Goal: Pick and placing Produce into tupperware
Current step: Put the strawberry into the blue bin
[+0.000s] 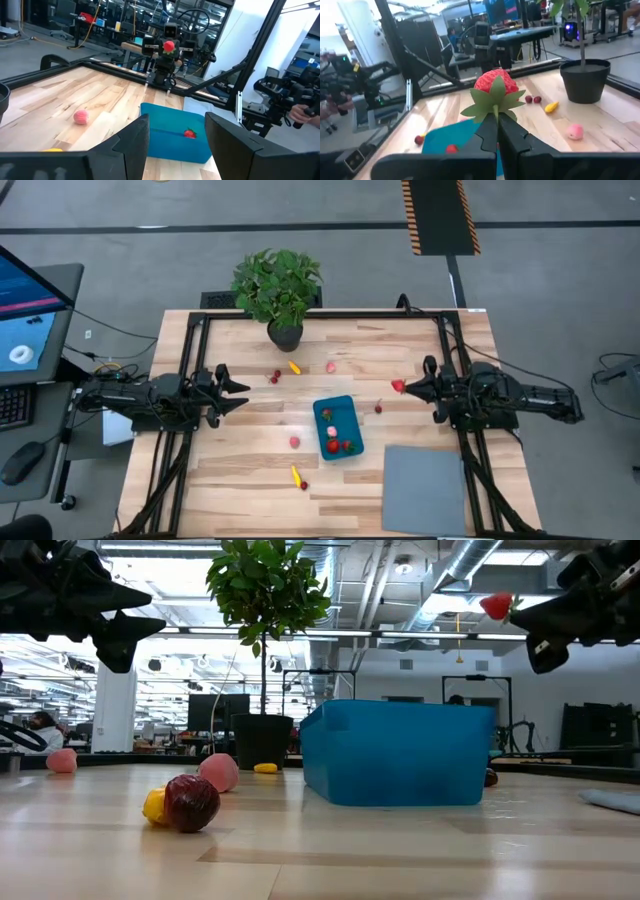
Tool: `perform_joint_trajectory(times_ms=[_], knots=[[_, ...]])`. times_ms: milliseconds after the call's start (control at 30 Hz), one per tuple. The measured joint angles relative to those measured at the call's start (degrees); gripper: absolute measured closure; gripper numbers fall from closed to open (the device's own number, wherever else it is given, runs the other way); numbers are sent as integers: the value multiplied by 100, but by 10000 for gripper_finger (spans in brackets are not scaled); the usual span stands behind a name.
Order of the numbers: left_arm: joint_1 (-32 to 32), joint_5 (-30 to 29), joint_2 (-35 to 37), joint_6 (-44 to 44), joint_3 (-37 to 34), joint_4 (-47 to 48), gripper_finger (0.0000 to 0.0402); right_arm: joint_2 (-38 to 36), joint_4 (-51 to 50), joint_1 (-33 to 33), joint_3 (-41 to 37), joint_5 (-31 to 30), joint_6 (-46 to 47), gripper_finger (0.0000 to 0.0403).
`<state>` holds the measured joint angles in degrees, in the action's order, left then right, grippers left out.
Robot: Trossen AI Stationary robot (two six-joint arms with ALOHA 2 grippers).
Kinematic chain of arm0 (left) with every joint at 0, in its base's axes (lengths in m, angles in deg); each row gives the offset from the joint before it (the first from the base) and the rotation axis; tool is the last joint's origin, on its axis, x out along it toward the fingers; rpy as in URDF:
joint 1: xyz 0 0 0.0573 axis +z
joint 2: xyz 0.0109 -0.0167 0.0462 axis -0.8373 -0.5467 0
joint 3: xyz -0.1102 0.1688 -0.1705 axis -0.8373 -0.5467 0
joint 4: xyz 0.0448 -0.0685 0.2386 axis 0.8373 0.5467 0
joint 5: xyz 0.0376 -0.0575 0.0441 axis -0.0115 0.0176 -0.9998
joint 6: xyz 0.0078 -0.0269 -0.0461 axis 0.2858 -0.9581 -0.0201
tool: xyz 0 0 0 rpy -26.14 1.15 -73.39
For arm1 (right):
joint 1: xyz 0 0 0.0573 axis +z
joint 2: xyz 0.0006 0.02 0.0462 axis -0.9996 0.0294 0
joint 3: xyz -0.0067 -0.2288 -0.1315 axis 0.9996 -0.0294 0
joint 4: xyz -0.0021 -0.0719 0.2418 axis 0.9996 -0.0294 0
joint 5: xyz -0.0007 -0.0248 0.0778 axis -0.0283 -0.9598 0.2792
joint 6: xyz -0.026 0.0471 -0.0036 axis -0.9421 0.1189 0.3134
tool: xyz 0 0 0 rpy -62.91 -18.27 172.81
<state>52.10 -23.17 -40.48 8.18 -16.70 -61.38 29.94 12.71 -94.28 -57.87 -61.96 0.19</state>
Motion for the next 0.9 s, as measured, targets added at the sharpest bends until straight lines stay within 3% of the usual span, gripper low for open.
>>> perform_joint_trajectory(times_ms=[400,533,900], knots=[[2,-139,-1,211,0,-17,221,0,130,58,1,-627,-956,382],[2,-135,1,211,-2,-17,221,0,199,63,1,-584,-218,382],[2,-135,0,422,0,-17,221,0,746,69,1,-433,3104,382]])
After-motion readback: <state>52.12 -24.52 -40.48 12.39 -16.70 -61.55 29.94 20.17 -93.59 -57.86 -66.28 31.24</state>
